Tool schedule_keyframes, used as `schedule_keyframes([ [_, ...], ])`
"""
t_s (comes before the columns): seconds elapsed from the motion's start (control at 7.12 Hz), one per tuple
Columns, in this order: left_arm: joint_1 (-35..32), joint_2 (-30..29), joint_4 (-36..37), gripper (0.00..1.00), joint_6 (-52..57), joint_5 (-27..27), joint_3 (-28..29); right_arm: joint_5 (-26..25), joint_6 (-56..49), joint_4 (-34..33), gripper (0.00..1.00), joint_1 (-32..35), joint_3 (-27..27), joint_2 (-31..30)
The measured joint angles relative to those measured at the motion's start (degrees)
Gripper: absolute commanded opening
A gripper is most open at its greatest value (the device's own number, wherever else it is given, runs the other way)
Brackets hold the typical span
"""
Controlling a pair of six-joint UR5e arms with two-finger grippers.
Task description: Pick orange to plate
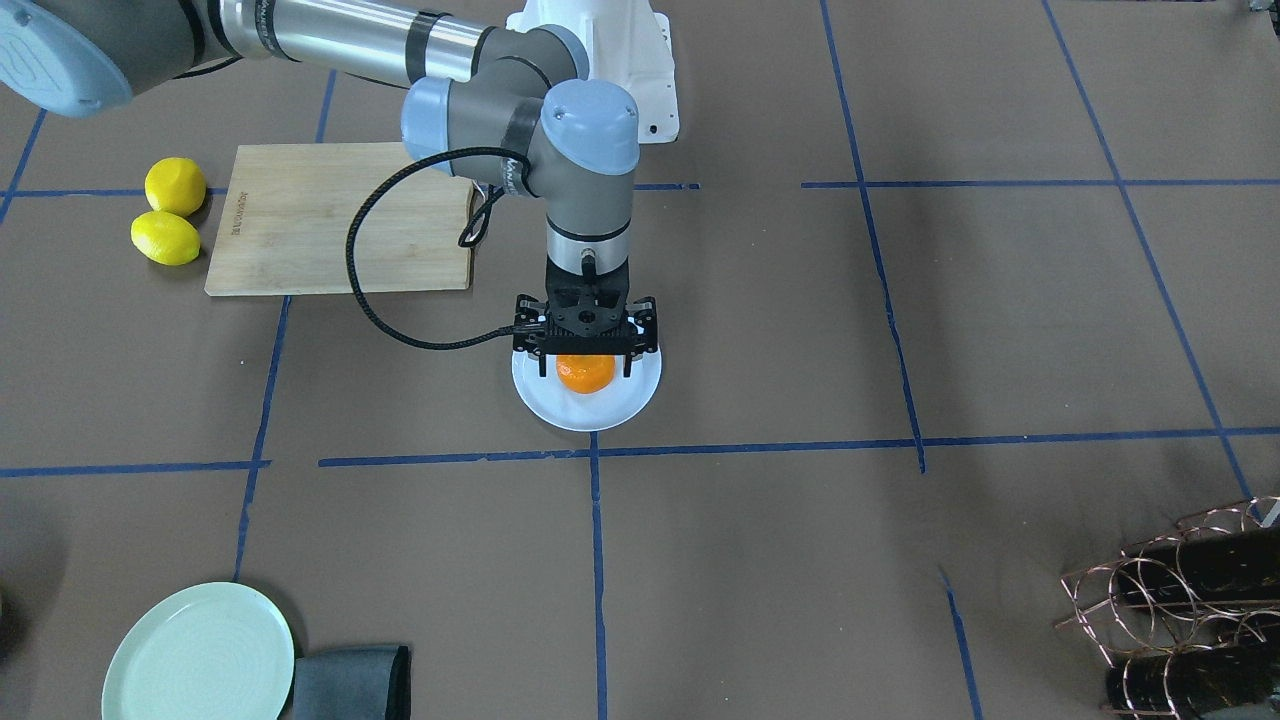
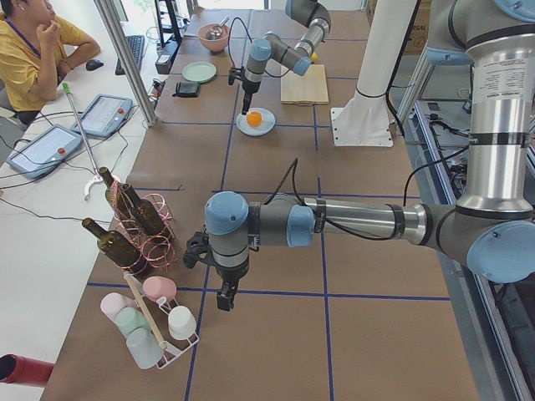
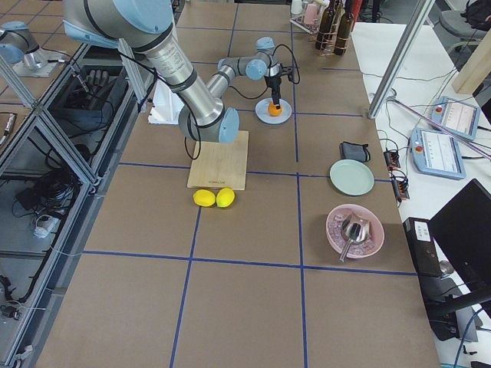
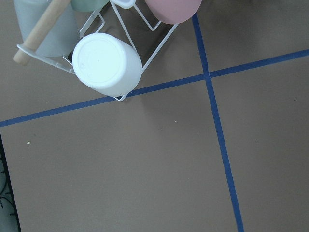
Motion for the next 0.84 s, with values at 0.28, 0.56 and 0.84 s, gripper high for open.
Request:
schedule_keyframes([
  [0.28,0.00,0.00,0.07,1.00,0.18,0.00,0.28,11.32,-17.20,-5.30,1.00,11.61,11.60,-9.10],
  [0.56,0.00,0.07,0.05,1.00,0.30,-0.07,0.45,21.90,-41.09,-8.56,1.00,26.63,19.58,-21.71],
  [0.84,0.00,0.44,0.06,1.00,0.33,-3.83,0.53,26.72,-58.71,-9.26,1.00,37.72,21.29,-32.57],
])
